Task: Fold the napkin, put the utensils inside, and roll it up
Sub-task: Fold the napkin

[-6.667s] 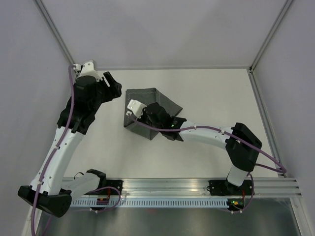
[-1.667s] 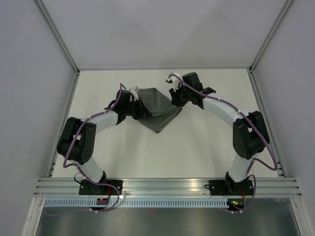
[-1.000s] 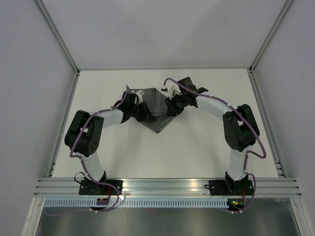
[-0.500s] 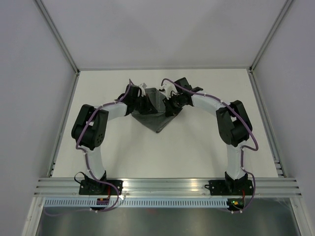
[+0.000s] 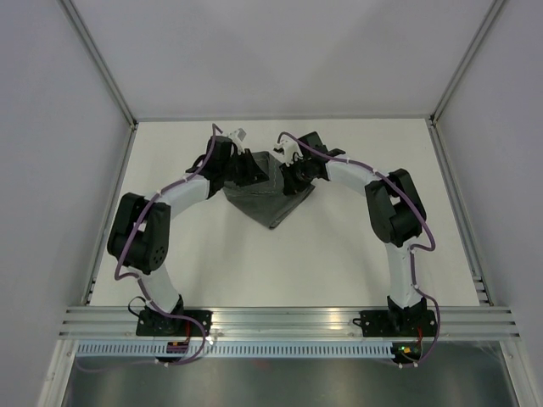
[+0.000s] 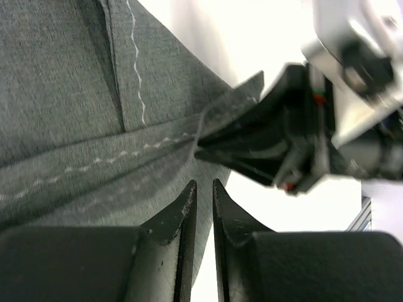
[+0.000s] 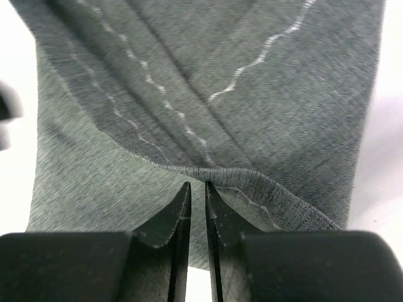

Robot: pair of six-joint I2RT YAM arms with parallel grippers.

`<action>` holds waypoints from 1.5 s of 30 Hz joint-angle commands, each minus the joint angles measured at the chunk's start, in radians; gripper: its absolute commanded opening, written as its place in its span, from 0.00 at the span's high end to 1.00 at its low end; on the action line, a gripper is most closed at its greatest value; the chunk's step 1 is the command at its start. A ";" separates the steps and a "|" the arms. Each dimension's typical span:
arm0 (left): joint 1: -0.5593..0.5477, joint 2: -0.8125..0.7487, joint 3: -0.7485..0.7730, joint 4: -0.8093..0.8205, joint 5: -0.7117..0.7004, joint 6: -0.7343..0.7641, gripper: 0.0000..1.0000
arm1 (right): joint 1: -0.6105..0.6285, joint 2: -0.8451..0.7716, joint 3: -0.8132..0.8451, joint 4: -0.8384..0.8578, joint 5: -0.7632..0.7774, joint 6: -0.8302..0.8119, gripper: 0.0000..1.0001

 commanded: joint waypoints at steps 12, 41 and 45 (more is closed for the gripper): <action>0.003 -0.085 -0.197 0.092 0.016 0.026 0.80 | -0.076 -0.006 0.020 0.067 0.056 0.096 0.82; 0.140 -0.019 -0.268 0.187 -0.110 -0.070 0.80 | -0.148 -0.091 -0.052 0.041 0.004 0.079 0.82; 0.161 -0.003 -0.264 0.181 -0.121 -0.077 0.80 | -0.148 -0.089 -0.054 0.041 0.001 0.079 0.82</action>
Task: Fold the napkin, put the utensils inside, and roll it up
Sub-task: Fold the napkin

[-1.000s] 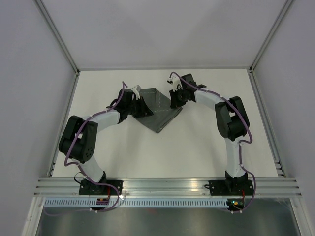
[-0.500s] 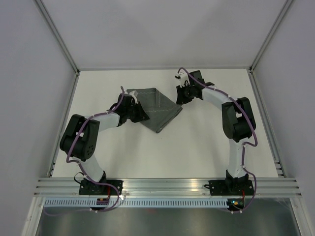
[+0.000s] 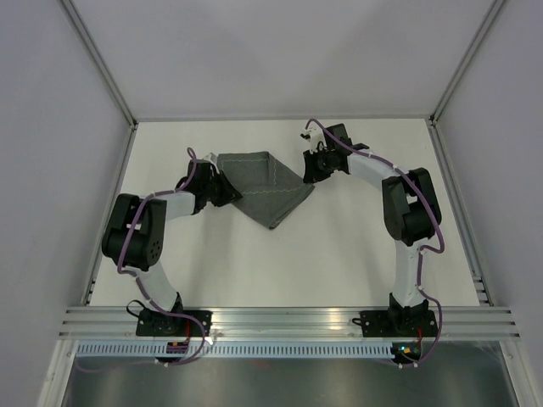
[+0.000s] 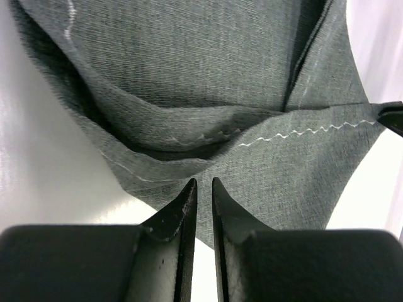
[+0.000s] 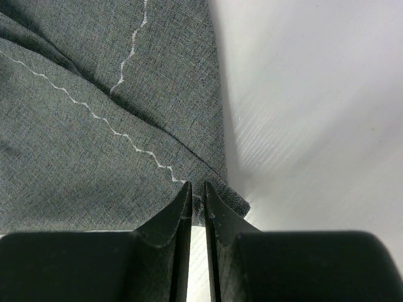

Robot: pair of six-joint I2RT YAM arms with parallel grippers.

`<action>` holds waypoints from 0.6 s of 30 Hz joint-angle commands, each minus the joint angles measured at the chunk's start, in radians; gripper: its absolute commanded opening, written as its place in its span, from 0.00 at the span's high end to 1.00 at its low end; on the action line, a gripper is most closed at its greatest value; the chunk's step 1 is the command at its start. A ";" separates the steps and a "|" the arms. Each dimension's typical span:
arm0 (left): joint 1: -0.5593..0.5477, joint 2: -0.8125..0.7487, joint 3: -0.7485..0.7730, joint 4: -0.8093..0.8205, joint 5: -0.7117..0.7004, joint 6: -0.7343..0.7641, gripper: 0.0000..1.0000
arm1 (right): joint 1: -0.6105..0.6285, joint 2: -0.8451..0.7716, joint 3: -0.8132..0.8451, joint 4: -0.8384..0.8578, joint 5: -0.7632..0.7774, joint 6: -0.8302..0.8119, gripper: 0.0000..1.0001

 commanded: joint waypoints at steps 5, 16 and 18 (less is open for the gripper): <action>0.037 0.018 0.007 0.045 -0.023 -0.049 0.80 | 0.000 -0.041 -0.006 -0.005 -0.021 0.002 0.82; 0.090 0.015 -0.029 0.109 0.026 -0.095 0.79 | -0.007 -0.033 -0.013 -0.002 -0.023 -0.001 0.82; 0.099 0.018 -0.030 0.111 0.031 -0.102 0.79 | -0.007 -0.031 -0.015 -0.004 -0.023 -0.002 0.82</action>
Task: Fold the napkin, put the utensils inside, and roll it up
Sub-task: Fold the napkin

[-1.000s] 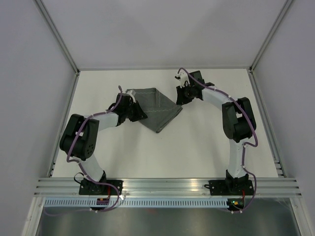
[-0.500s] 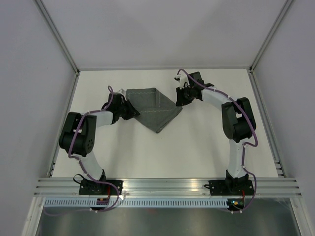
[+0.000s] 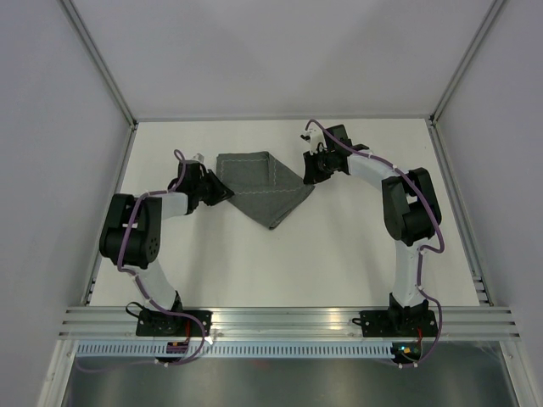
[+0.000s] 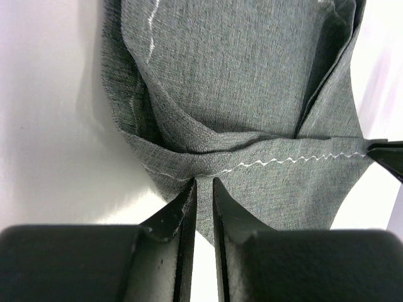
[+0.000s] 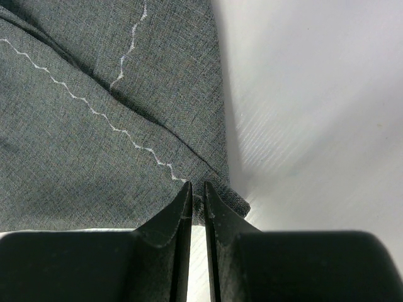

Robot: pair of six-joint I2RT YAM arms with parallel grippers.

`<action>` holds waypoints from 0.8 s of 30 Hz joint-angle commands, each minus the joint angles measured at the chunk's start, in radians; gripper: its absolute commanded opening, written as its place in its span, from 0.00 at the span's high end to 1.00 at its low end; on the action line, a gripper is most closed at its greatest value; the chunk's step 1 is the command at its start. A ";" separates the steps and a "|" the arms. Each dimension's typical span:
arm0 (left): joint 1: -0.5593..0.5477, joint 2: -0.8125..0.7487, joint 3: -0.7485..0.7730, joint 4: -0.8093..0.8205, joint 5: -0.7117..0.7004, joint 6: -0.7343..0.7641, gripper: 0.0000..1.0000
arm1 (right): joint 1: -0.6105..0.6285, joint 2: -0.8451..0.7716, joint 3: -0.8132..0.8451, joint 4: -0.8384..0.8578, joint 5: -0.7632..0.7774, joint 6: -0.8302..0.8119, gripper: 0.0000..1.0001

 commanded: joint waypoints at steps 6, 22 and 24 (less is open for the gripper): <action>0.033 -0.010 -0.024 0.063 0.010 -0.056 0.79 | -0.007 -0.025 -0.007 -0.001 -0.016 -0.002 0.82; -0.024 -0.228 0.036 -0.058 -0.030 0.097 0.51 | -0.008 -0.050 0.037 -0.020 -0.039 0.020 0.82; -0.105 -0.257 0.082 -0.121 -0.091 0.181 0.45 | -0.007 -0.057 0.062 -0.024 -0.041 0.026 0.82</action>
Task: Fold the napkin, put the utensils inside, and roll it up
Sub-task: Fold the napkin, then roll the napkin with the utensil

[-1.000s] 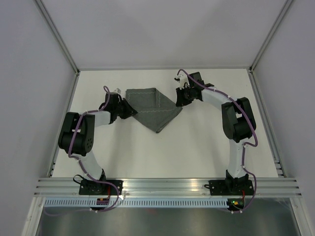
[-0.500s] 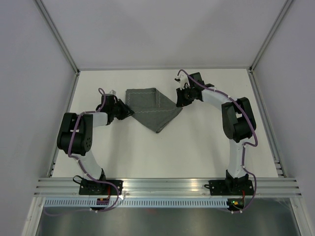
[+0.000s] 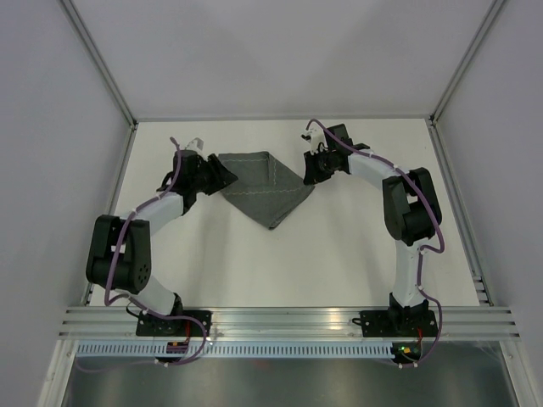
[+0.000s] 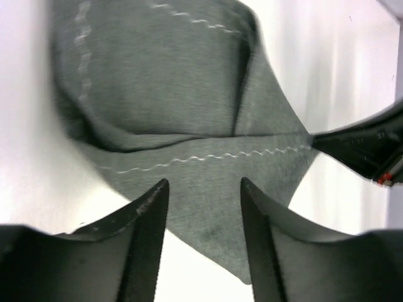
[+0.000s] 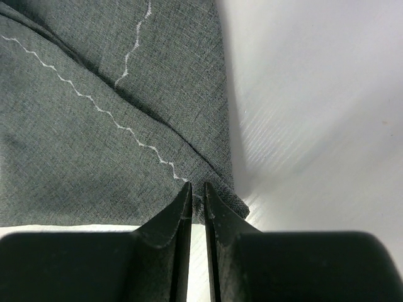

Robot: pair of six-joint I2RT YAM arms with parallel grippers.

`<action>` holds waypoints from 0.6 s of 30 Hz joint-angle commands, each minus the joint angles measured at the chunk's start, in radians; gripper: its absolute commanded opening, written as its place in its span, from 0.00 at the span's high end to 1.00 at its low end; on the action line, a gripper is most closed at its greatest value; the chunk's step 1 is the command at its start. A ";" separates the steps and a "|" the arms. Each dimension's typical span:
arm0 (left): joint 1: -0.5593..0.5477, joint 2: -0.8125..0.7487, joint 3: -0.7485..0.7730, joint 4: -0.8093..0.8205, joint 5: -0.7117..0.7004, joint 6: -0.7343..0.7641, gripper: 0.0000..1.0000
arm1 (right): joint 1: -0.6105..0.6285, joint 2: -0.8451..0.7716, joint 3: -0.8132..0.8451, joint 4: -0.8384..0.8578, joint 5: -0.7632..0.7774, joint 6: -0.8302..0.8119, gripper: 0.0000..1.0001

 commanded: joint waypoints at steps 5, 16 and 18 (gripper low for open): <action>-0.311 -0.055 0.225 -0.188 -0.271 0.313 0.39 | -0.020 -0.078 0.154 -0.041 -0.049 0.057 0.64; -0.670 0.198 0.457 -0.268 -0.778 0.571 0.34 | -0.208 -0.155 0.217 -0.084 -0.035 0.204 0.59; -0.699 0.262 0.489 -0.287 -0.850 0.596 0.34 | -0.272 -0.170 0.210 -0.095 -0.053 0.207 0.60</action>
